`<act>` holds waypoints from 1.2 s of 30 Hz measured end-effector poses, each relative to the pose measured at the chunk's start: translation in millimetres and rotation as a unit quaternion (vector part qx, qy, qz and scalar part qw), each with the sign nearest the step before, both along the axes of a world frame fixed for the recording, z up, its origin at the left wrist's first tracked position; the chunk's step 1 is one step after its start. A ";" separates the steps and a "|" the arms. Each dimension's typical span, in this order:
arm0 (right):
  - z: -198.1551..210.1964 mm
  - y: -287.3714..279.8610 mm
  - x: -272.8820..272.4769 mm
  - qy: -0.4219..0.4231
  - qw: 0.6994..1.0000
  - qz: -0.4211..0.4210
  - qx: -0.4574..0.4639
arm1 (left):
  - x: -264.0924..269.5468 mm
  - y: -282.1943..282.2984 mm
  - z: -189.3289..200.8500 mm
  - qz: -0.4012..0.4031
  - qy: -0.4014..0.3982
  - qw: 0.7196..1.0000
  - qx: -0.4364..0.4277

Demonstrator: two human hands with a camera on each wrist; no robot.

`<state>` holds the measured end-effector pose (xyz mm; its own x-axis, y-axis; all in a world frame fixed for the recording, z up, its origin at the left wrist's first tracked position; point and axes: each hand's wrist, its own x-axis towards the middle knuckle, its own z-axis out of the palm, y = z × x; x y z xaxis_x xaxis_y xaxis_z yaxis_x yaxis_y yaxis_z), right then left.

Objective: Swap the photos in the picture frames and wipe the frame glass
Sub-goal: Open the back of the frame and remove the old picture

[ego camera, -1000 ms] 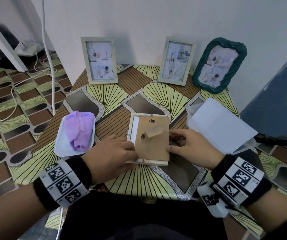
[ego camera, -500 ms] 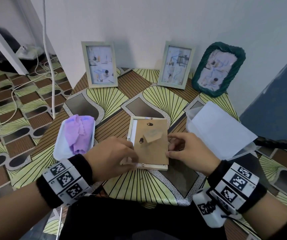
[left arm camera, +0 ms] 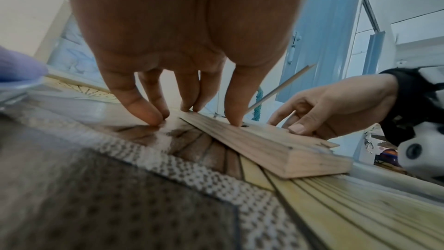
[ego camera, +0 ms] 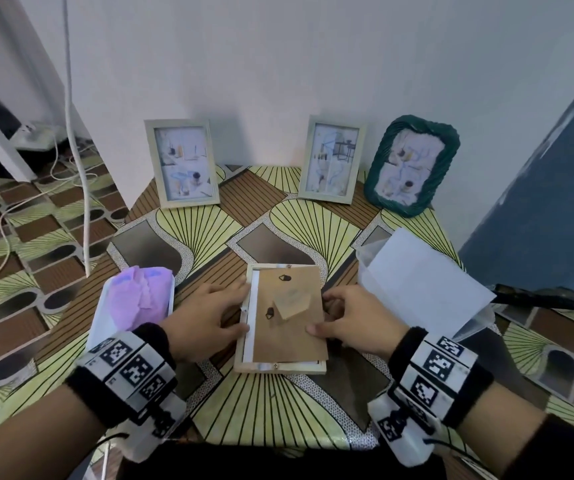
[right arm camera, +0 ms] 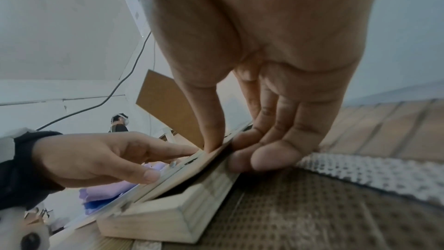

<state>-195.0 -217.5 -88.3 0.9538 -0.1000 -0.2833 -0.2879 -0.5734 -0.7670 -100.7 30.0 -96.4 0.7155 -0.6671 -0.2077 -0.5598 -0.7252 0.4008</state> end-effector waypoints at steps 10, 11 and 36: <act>2.4 -9.7 -10.8 -0.003 0.988 -0.098 0.120 | 0.9 -4.2 0.8 0.010 0.004 1.000 0.014; 3.2 -11.8 -12.9 -0.011 0.985 -0.107 0.132 | 0.0 -5.1 0.5 0.014 0.001 1.000 0.016; 15.7 21.6 -2.6 -0.062 0.960 -0.109 0.249 | -3.8 -4.4 26.1 0.149 0.119 0.945 -0.264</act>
